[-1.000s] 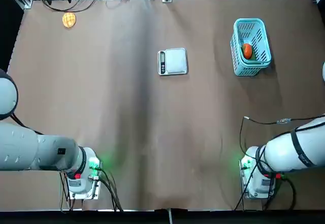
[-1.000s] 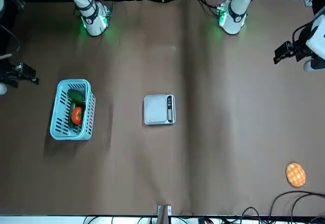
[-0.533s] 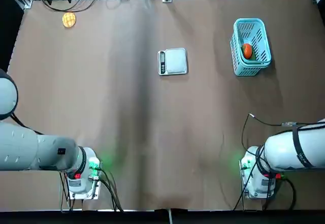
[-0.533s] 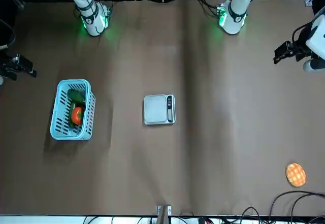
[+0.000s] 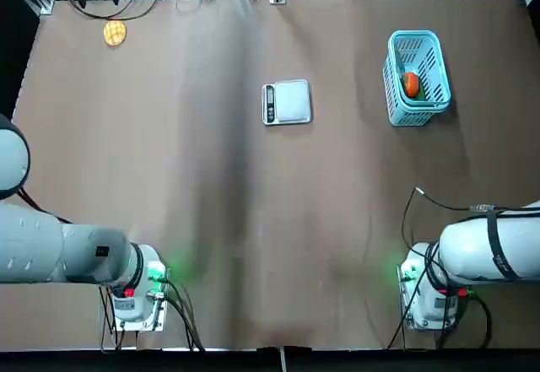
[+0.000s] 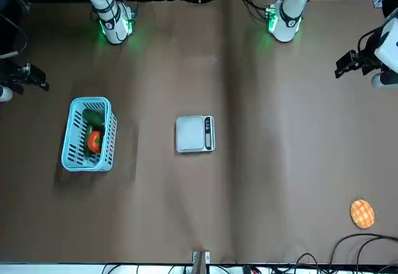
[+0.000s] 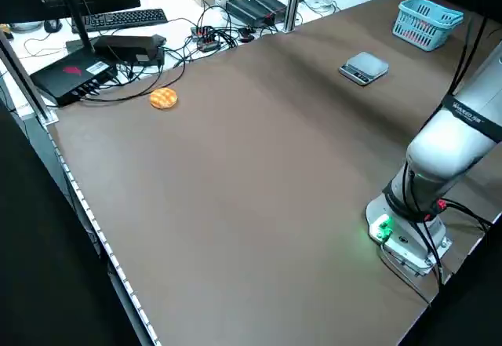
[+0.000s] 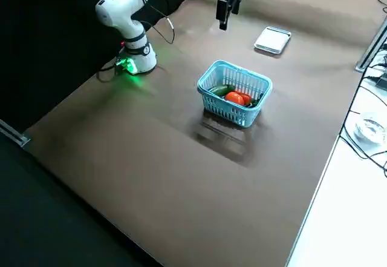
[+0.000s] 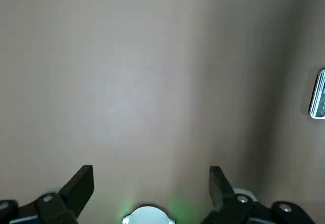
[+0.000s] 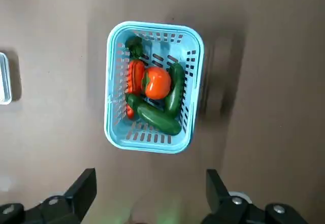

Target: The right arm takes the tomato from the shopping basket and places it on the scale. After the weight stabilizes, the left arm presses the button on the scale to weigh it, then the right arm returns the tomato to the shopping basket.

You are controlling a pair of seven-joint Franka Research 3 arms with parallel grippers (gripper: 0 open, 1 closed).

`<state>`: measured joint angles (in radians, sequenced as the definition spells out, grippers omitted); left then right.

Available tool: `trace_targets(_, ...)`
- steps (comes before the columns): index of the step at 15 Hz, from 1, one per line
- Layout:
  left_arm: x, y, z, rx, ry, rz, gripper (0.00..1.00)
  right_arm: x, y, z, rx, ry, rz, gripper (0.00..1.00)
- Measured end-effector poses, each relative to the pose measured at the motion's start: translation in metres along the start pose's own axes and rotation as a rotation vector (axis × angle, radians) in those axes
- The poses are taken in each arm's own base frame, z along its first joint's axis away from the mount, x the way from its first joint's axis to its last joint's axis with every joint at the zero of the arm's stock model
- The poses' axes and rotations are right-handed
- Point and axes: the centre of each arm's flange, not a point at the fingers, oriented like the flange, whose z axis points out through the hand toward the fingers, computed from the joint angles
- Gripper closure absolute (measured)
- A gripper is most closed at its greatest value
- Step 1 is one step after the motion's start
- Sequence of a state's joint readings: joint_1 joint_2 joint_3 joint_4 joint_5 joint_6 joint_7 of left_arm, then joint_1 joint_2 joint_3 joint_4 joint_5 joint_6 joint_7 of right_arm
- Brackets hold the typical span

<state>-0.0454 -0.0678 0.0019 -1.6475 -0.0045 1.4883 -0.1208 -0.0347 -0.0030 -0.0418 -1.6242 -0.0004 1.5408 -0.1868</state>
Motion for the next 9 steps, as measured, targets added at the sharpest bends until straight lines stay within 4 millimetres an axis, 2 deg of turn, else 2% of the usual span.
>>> trace_targets(4, -0.0001, 0.0003, 0.0, 0.0, 0.0, 0.001, 0.0, -0.0019, -0.002, 0.0012, -0.002, -0.004, 0.073, 0.0)
trace_targets(9, -0.0002, 0.0, 0.0004, 0.0, -0.003, 0.0, 0.0, -0.001, -0.0017, -0.0003, -0.004, 0.007, 0.092, 0.0)
